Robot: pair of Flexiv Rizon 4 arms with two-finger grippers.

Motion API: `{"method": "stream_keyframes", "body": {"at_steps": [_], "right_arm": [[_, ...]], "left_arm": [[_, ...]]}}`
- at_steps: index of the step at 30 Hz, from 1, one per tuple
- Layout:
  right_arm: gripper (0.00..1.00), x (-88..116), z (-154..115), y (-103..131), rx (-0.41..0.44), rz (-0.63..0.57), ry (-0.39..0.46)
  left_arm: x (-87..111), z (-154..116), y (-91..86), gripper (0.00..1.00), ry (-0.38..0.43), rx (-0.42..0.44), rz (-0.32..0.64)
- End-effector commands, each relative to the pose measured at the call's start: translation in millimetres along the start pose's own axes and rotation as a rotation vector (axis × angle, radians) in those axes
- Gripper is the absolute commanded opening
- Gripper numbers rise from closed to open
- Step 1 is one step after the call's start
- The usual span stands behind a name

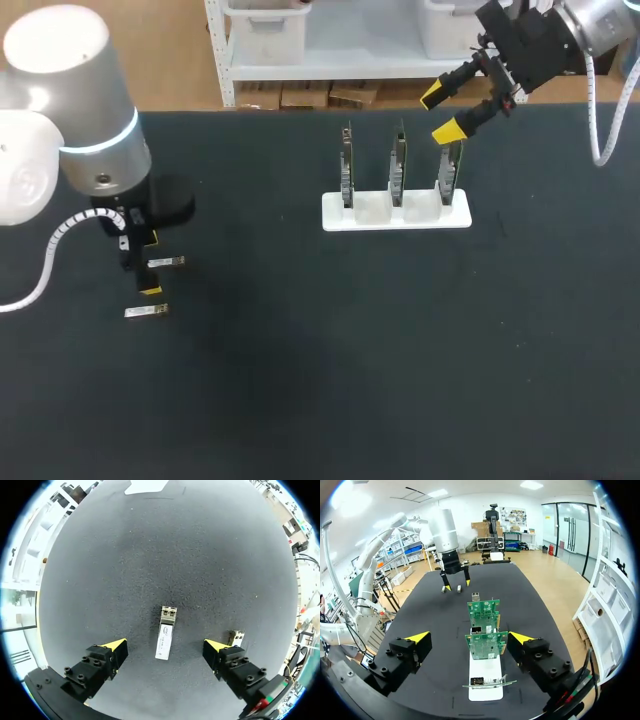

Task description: Pick up the optical module with the left hand, and insert it into the network port with the right hand.

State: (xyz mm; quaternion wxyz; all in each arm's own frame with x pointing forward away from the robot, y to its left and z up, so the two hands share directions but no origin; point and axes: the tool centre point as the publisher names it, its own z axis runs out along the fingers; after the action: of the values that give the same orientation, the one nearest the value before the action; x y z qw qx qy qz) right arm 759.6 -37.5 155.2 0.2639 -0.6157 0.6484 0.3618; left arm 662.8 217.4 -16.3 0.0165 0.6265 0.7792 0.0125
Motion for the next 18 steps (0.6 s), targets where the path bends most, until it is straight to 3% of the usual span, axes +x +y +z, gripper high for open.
{"method": "stream_keyframes", "body": {"at_steps": [1, 15, 17, 18], "right_arm": [[1.0, 0.1, 0.1, 2.2, 0.005, -0.001, 0.0], [1.0, 0.1, 0.1, 2.2, 0.005, -0.001, 0.0], [1.0, 0.1, 0.1, 2.2, 0.005, -0.001, 0.0], [1.0, 0.1, 0.1, 2.2, 0.005, -0.001, 0.0]], "left_arm": [[-1.9, 1.0, 1.7, 1.0, 0.006, 0.003, 0.001], [-3.2, 1.7, 4.5, 1.0, 0.009, 0.004, 0.001], [-3.2, 1.7, 4.6, 0.72, 0.009, 0.004, 0.001], [-3.3, 1.7, 4.7, 0.63, 0.009, 0.005, 0.001]]}}
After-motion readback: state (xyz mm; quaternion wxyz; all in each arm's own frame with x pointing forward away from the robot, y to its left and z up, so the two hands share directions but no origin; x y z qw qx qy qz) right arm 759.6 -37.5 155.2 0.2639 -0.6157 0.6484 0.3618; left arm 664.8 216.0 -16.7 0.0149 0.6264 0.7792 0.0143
